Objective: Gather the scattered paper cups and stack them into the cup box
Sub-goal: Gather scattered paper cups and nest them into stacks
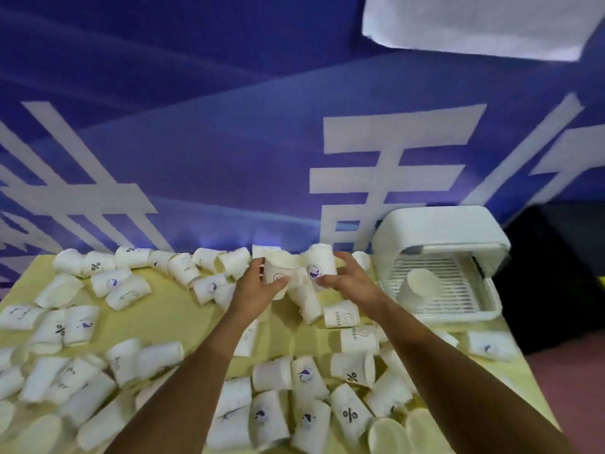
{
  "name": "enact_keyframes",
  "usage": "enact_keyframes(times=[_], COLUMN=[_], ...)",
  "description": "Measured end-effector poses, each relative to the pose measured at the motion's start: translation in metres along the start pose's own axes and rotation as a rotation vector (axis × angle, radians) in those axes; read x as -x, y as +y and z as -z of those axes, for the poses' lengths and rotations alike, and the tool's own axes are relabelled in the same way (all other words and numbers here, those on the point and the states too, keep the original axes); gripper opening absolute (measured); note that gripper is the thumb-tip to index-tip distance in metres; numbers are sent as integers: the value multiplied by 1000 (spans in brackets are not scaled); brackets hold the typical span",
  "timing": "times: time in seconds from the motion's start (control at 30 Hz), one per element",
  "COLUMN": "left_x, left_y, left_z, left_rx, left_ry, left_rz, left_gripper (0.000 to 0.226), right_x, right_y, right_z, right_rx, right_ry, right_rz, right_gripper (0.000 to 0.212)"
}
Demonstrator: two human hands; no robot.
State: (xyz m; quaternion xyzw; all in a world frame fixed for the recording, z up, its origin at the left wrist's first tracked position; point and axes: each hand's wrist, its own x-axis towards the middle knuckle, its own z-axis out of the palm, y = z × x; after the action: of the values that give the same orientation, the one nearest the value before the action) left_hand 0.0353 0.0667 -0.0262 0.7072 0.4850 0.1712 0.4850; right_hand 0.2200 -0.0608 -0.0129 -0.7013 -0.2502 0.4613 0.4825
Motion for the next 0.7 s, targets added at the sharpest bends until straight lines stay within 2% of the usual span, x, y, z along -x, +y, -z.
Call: enact_keyframes(times=[0.13,0.23,0.4,0.57,0.7], left_x=[14,23,32,39,45], left_y=[21,32,51,58,56], left_z=[-56,-88,-128,-147,-147], left_rx=[-6,-26,-58,-100,-132], left_ry=[-80,-113,-158,-180,-181], left_rz=[-2,-3,-10,-16,-27], left_gripper=[58,58,60,54,59], right_x=[37,54,63,51,44], right_y=[21,42,69,87,86], right_z=[77,122,163,168,167], right_rx=[-4,55,99,167,139], right_ry=[137,306,555,587,607], right_rz=[91,108,146,154,180], right_gripper=[63,63,68,69,63])
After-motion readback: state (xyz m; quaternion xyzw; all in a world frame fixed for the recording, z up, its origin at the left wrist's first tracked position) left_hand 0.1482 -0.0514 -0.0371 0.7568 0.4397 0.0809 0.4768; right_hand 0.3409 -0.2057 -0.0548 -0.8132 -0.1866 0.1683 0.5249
